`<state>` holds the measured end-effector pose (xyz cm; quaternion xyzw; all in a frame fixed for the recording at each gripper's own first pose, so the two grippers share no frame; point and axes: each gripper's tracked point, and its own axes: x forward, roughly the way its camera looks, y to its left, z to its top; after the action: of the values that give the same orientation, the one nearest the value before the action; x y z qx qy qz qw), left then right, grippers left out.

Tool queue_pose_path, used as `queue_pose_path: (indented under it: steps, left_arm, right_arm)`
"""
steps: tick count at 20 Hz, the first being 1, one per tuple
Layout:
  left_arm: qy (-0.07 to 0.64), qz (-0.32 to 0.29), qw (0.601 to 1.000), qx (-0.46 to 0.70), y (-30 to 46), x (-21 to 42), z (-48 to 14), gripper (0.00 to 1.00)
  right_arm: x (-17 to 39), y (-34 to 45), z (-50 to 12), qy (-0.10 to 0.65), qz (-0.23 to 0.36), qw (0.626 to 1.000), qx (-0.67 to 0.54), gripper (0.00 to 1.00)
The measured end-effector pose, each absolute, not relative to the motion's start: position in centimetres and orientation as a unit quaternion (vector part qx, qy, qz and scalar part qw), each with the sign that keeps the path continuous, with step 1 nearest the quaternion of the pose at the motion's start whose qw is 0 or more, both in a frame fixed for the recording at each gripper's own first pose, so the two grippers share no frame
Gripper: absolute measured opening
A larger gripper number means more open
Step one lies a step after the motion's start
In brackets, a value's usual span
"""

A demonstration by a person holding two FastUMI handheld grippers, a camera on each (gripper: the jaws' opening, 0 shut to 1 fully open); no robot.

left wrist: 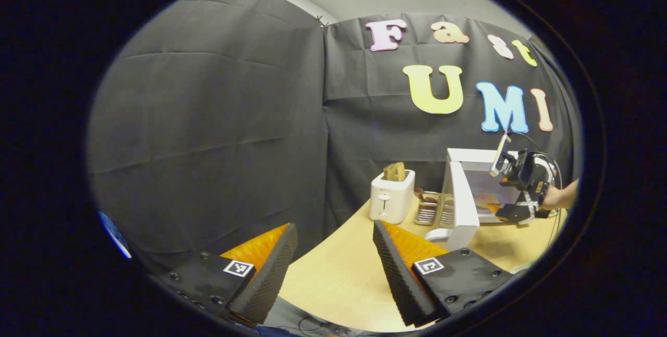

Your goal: Open the microwave oven with the left hand, put the food in, and close the microwave oven.

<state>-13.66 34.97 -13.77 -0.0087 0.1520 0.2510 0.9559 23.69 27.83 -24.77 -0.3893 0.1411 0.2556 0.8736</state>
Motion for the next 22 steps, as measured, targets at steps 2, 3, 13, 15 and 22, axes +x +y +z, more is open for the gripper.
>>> queue_pose_path:
  steps: [2, 3, 13, 15, 22]
  left_arm:
    - [0.146, 0.240, 0.960, -0.009, 35.4, -12.5, -14.1, 0.96]
    - [0.144, 0.235, 0.961, -0.011, 35.5, -11.9, -14.6, 0.96]
    - [0.197, 0.177, 0.963, -0.041, 34.3, -5.3, -22.2, 0.82]
    - [0.210, 0.166, 0.963, -0.040, 33.2, -4.8, -22.9, 0.50]
    - [0.239, 0.139, 0.961, -0.018, 27.8, -5.0, -22.8, 0.07]
  right_arm:
    - [21.7, 27.2, -22.4, 0.127, 0.257, 0.887, -0.361, 0.97]
    - [20.9, 26.8, -21.2, 0.120, 0.255, 0.894, -0.349, 0.97]
    - [14.2, 18.0, -12.5, 0.113, 0.206, 0.953, -0.194, 0.97]
    - [14.0, 15.5, -11.7, 0.114, 0.189, 0.957, -0.187, 0.97]
    - [13.2, 8.4, -10.6, 0.119, 0.140, 0.972, -0.147, 0.97]
